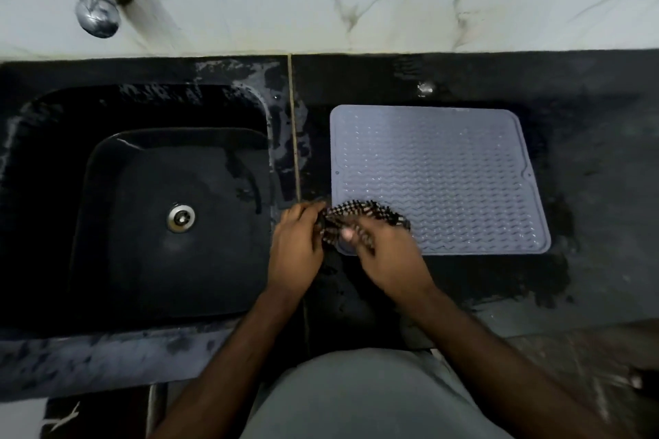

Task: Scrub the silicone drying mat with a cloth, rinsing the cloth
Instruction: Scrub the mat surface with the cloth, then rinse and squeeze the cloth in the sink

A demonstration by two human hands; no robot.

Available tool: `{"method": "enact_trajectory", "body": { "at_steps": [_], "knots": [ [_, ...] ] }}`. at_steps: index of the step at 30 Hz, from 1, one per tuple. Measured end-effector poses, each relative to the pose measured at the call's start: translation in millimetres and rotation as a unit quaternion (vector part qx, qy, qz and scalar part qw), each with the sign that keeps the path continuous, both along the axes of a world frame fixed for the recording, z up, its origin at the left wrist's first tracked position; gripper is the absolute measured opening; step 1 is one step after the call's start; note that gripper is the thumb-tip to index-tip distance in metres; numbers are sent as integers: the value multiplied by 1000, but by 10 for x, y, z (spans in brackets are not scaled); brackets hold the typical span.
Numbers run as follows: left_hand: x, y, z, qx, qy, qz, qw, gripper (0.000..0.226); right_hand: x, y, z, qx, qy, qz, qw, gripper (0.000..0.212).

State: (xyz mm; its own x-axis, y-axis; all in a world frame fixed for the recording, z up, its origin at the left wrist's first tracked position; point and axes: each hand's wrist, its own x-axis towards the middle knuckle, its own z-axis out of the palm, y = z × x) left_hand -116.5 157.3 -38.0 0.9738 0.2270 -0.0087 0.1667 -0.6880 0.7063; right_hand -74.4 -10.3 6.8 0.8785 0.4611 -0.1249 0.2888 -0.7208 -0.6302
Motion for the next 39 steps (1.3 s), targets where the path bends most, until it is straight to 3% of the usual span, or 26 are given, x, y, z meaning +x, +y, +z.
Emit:
{"method": "enact_trajectory", "body": {
  "at_steps": [3, 6, 9, 11, 13, 14, 16, 18, 19, 21, 23, 25, 27, 30, 32, 35, 37, 39],
  "knots": [
    [-41, 11, 174, -157, -28, 104, 982, 34, 235, 166, 332, 132, 28, -79, 988, 28],
    [-91, 28, 449, -374, -30, 140, 916, 51, 363, 418, 572, 273, 176, -96, 941, 36],
    [-182, 130, 641, -439, -49, 94, 892, 94, 360, 681, 652, 396, 358, -124, 836, 24],
    [-212, 202, 733, -473, -29, 67, 878, 109, 314, 841, 661, 438, 427, -158, 775, 15],
    [-256, 307, 750, -486, -27, 69, 871, 106, 254, 991, 622, 443, 454, -167, 755, 17],
    [-279, 364, 750, -488, -28, 75, 869, 97, 231, 1062, 598, 429, 453, -155, 766, 18],
    [-342, 495, 735, -489, -14, 89, 868, 73, 182, 1183, 567, 348, 387, -86, 850, 19],
    [-413, 670, 705, -481, 7, 110, 870, 48, 154, 1277, 533, 225, 221, 37, 948, 31],
    [-446, 770, 690, -482, 19, 118, 868, 38, 151, 1300, 510, 172, 124, 95, 973, 42],
    [-518, 992, 654, -496, 54, 130, 857, 28, 177, 1306, 461, 132, -40, 216, 967, 59],
    [-608, 1263, 627, -500, 88, 121, 853, 28, 182, 1339, 387, 94, -125, 359, 920, 71],
    [-668, 1486, 637, -475, 114, 81, 869, 35, 142, 1451, 305, 2, -164, 457, 874, 90],
    [-684, 1634, 676, -457, 141, 29, 878, 44, 73, 1672, 237, -44, -173, 481, 858, 102],
    [-651, 1823, 690, -439, 172, 5, 882, 33, 14, 2046, 218, -36, -185, 466, 864, 88],
    [-623, 1992, 660, -386, 189, 2, 903, 24, 48, 2260, 203, -66, -229, 463, 853, 65],
    [-570, 2185, 537, -187, 230, 31, 955, 33, 51, 2507, 115, -149, -253, 447, 845, 28],
    [-533, 2210, 424, -20, 233, 54, 971, 36, 8, 2642, 48, -193, -215, 418, 861, 21],
    [-506, 2170, 289, 74, 225, 73, 969, 36, -17, 2720, -40, -219, -174, 387, 879, 18]
  ]
}}
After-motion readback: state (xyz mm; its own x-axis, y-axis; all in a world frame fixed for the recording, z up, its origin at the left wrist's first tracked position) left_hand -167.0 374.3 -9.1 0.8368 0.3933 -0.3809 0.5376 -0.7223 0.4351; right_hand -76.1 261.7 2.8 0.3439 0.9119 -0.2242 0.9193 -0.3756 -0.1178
